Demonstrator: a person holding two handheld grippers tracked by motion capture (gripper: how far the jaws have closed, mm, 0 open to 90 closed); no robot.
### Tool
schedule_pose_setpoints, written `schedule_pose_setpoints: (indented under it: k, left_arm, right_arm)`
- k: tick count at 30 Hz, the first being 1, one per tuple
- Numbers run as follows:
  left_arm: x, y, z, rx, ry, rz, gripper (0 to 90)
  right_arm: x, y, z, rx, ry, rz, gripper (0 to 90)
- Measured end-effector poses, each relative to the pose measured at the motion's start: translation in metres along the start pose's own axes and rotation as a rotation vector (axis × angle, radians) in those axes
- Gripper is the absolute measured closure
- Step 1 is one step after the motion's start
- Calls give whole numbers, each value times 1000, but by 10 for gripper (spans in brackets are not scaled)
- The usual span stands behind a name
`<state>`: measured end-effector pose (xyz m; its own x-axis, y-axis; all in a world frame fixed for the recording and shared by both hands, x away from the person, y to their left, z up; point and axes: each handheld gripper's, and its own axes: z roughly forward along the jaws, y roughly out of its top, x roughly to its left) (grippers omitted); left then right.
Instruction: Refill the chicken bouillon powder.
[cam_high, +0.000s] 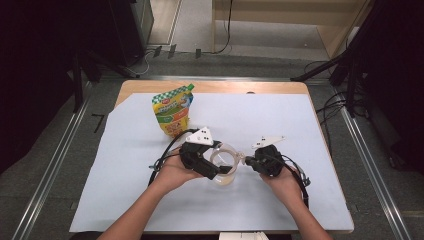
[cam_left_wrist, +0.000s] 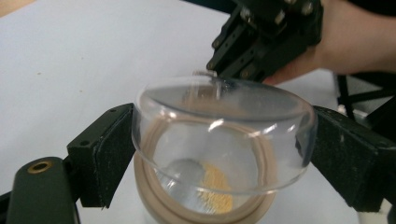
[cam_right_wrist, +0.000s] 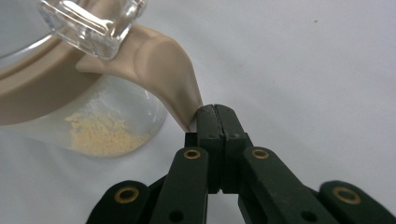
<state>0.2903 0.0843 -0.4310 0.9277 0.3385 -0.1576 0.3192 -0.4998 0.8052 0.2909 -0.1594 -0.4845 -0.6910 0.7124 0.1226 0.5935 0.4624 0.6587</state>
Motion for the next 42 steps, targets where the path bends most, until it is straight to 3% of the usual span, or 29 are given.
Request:
schedule_pose_setpoints:
  k: [12,20,24,34,39,42]
  left_arm:
    - [-5,15,0,26,25,9,127]
    - [-1,21,3,22,-16,-23,127]
    - [1,27,6,22,-29,-30,127]
    - [4,47,17,44,-52,-18,127]
    - [3,54,26,44,-60,-10,127]
    - [3,56,29,40,-63,-10,127]
  right_arm:
    - [1,-1,0,-2,-2,4,900]
    - [-1,-6,0,-33,17,56,900]
    - [-1,-9,1,-59,17,59,900]
    - [-3,-12,1,-82,32,87,900]
    - [-5,-12,-2,-90,24,73,900]
    - [-12,-13,-15,-117,8,119,900]
